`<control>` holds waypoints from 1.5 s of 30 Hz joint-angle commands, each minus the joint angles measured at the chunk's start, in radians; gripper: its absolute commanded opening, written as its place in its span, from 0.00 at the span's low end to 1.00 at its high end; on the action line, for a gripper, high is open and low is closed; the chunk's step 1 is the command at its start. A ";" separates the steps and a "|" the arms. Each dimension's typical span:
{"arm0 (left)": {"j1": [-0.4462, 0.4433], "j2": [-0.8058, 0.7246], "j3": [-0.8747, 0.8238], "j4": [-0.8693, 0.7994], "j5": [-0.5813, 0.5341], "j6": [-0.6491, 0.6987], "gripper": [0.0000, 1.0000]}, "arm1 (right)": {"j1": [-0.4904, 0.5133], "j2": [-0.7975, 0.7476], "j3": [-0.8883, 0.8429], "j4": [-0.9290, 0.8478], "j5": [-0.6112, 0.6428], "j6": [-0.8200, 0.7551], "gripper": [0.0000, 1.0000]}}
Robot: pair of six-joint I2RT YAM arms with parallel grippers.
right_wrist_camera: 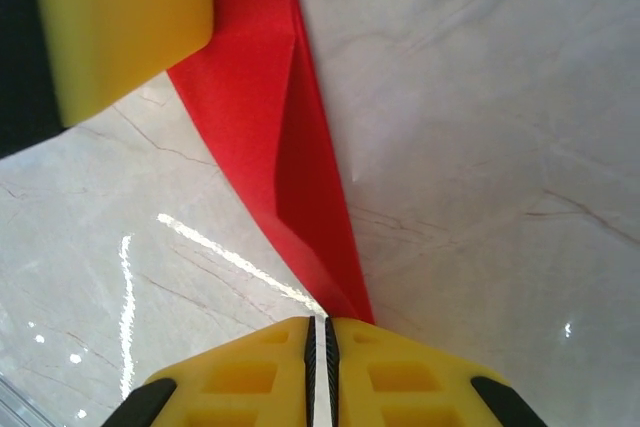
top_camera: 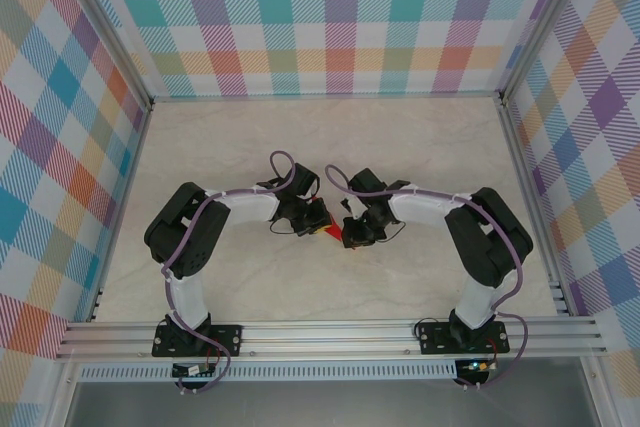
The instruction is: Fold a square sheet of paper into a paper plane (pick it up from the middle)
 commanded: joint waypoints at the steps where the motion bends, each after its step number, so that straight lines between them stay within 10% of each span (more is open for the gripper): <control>1: -0.002 0.085 -0.028 -0.108 -0.112 0.021 0.11 | -0.015 -0.004 -0.022 -0.031 0.035 0.006 0.14; 22: -0.002 0.086 -0.023 -0.106 -0.111 0.018 0.11 | -0.031 -0.009 0.012 0.068 -0.202 0.018 0.16; 45: -0.002 0.086 -0.018 -0.107 -0.115 0.022 0.11 | -0.063 0.040 -0.044 0.043 -0.107 0.005 0.13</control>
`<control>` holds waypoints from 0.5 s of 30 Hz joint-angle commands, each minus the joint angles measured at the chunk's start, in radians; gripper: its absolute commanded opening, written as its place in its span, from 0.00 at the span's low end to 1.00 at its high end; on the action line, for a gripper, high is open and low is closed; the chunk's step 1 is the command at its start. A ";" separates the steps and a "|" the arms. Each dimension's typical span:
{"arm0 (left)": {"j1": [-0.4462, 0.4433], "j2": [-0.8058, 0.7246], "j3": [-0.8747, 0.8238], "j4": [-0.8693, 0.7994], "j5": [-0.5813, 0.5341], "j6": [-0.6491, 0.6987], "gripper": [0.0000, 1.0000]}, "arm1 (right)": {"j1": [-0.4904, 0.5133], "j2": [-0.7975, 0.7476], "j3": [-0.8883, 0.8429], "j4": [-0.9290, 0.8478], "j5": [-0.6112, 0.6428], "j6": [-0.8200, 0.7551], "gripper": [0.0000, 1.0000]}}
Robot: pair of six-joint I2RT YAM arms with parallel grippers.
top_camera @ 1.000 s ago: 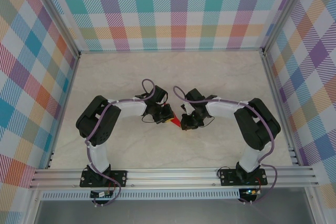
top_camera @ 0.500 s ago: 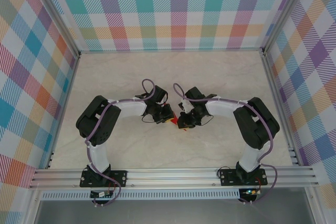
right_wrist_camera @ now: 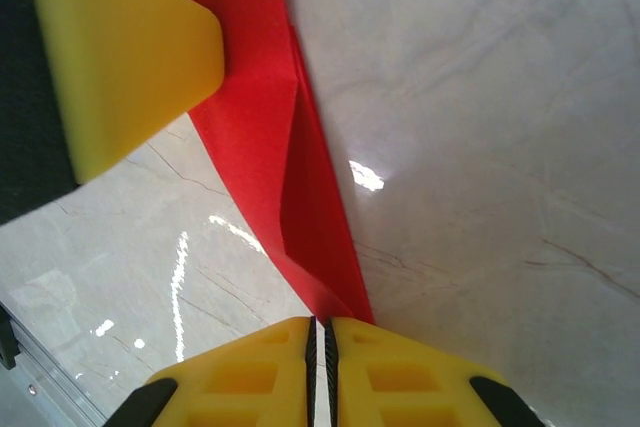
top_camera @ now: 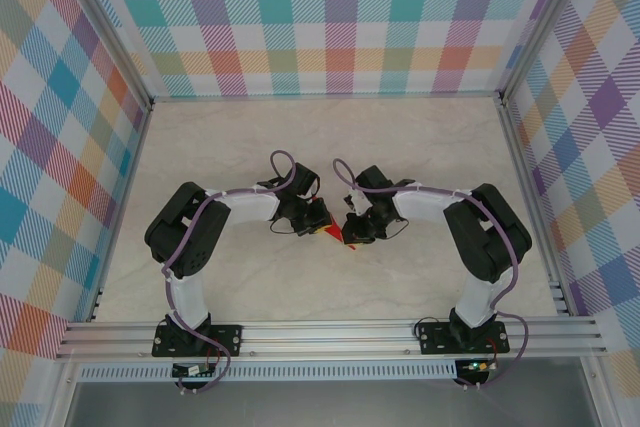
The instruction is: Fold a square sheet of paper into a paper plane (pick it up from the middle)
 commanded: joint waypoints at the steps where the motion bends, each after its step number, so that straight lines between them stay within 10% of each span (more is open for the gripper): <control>1: -0.002 0.083 -0.024 -0.102 -0.114 0.019 0.11 | -0.008 0.015 -0.029 -0.023 0.009 -0.008 0.13; 15: -0.005 -0.058 -0.027 0.093 0.018 0.062 0.17 | -0.009 0.050 -0.035 -0.036 0.019 -0.005 0.13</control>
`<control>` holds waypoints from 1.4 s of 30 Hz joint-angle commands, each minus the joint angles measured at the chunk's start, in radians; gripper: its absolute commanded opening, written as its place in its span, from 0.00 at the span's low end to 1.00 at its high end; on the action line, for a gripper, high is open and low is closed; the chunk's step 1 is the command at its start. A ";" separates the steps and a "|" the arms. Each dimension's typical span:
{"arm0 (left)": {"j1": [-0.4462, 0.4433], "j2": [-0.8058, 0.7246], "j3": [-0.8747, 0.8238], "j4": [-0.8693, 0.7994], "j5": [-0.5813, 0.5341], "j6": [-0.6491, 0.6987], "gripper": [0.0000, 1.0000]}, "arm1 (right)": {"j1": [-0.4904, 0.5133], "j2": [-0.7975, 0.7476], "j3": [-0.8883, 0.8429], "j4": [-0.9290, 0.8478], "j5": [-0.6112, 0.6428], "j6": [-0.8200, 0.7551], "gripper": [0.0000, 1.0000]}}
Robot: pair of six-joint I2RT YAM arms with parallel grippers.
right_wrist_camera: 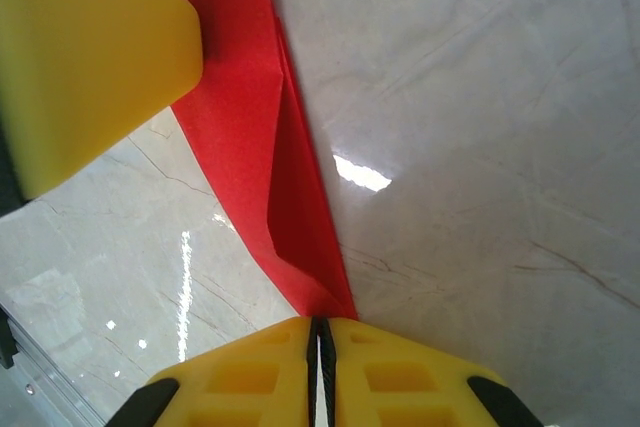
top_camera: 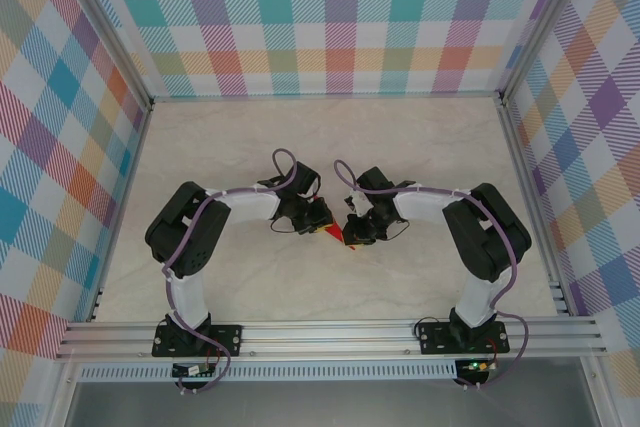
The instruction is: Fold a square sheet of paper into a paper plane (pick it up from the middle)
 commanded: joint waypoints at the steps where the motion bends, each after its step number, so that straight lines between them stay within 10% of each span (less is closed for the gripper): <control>1: -0.007 -0.067 -0.046 0.106 0.017 0.015 0.18 | -0.006 0.046 -0.019 -0.056 0.032 0.001 0.12; 42: -0.087 -0.011 -0.110 0.136 -0.101 0.029 0.12 | -0.014 0.067 -0.038 -0.079 0.068 0.011 0.07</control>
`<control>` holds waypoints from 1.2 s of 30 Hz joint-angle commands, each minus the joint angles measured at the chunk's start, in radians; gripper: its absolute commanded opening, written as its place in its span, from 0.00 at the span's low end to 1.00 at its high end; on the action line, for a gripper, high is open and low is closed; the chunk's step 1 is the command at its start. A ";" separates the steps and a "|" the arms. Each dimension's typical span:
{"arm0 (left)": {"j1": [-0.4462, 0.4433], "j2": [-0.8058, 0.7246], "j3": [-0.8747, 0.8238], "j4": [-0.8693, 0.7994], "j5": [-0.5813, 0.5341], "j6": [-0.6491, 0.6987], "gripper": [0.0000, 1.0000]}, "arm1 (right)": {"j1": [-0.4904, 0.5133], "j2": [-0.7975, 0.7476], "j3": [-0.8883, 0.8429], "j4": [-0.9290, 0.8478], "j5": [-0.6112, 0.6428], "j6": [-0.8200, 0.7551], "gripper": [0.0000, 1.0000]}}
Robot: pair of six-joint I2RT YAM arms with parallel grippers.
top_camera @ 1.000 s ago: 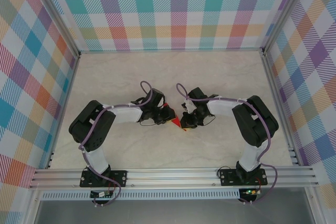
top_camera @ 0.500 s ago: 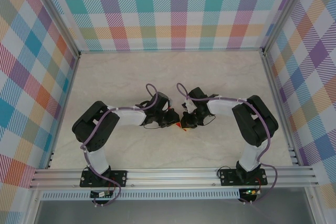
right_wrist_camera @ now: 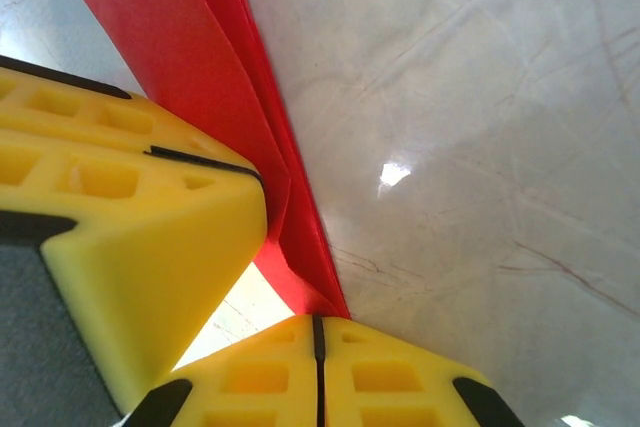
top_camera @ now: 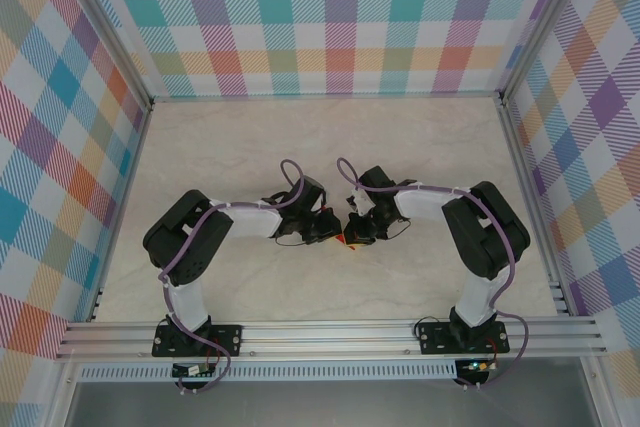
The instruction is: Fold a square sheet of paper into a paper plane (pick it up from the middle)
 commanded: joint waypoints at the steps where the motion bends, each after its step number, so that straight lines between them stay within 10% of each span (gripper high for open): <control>1: 0.011 0.026 0.020 -0.083 -0.089 0.048 0.12 | -0.003 0.050 -0.047 -0.071 0.100 -0.008 0.07; 36: 0.072 0.054 -0.012 -0.110 -0.061 0.058 0.10 | 0.044 0.021 0.109 0.005 -0.017 0.013 0.10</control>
